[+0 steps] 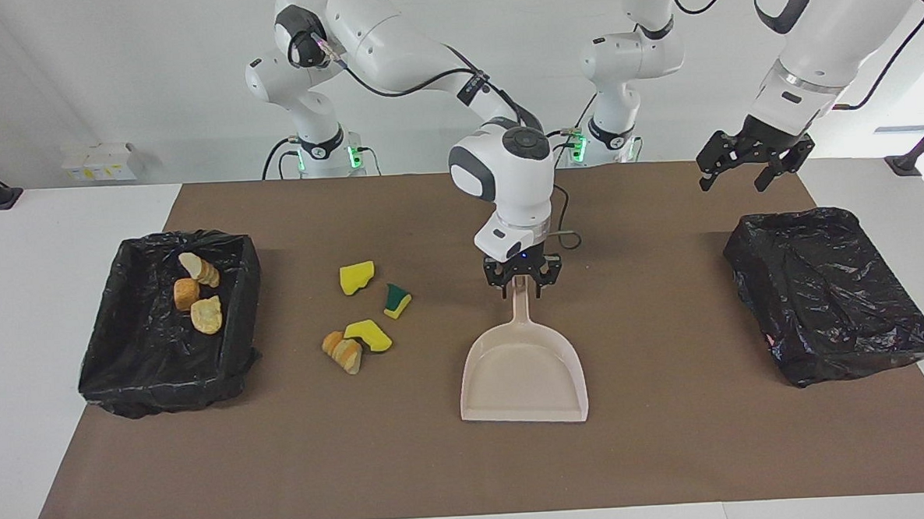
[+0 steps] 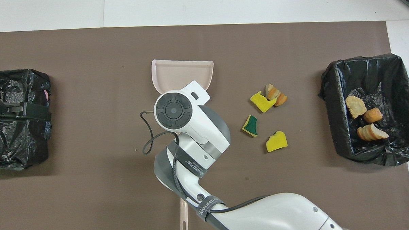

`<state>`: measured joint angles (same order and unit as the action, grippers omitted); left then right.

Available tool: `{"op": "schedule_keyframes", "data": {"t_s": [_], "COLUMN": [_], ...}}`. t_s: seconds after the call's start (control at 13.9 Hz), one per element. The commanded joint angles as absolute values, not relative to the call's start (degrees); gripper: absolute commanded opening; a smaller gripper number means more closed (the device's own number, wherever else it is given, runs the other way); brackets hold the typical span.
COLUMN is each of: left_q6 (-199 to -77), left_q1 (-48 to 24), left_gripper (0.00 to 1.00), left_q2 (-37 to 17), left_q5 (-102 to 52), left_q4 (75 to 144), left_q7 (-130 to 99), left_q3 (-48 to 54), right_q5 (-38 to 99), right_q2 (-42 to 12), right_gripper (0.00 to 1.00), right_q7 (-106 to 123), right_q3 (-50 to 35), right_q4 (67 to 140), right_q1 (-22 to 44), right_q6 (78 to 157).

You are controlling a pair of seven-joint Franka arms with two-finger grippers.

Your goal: Sweep and dump trash in bin

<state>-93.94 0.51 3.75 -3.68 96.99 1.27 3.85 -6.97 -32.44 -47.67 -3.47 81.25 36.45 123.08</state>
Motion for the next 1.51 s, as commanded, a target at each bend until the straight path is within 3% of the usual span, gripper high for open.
{"op": "schedule_keyframes", "data": {"t_s": [0.0, 0.36, 0.72, 0.94, 1.15, 1.44], "left_q6": [-93.6, -103.86, -113.8, -118.55, -121.01, -125.77], "left_q1": [1.14, -0.35, -5.35, -10.18, -16.76, -21.97], "left_gripper": [1.0, 1.0, 1.0, 1.0, 1.0, 1.0], "left_q2": [3.78, 1.68, -3.94, -8.42, -14.48, -19.86], "left_q5": [-2.99, -3.69, -6.15, -6.24, -5.72, -5.1], "left_q4": [96.94, 96.86, 95.8, 95.36, 92.12, 92.28], "left_q7": [2.11, 0.88, -3.93, -9.12, -14.39, -17.05], "left_q3": [4.31, 4.66, 4.83, 4.92, 4.83, 4.83], "right_q5": [-6.6, 2.45, 2.81, 6.14, 6.24, 6.15], "right_q2": [-26.04, -12.33, -4.32, 0.08, -0.96, -3.34], "right_gripper": [1.0, 1.0, 1.0, 1.0, 0.84, 0.74], "right_q7": [-46.58, -47.81, -54.75, -55.11, -57.11, -57.66], "right_q3": [-5.53, -5.62, -5.71, -5.71, -5.63, -5.62], "right_q4": [86.65, 101.04, 113.0, 121.27, 125.23, 126.21], "right_q1": [36.04, 36.38, 42.26, 44.99, 48.86, 50.27], "right_q6": [120.94, 117.79, 119.0, 124.0, 129.16, 131.92]}}
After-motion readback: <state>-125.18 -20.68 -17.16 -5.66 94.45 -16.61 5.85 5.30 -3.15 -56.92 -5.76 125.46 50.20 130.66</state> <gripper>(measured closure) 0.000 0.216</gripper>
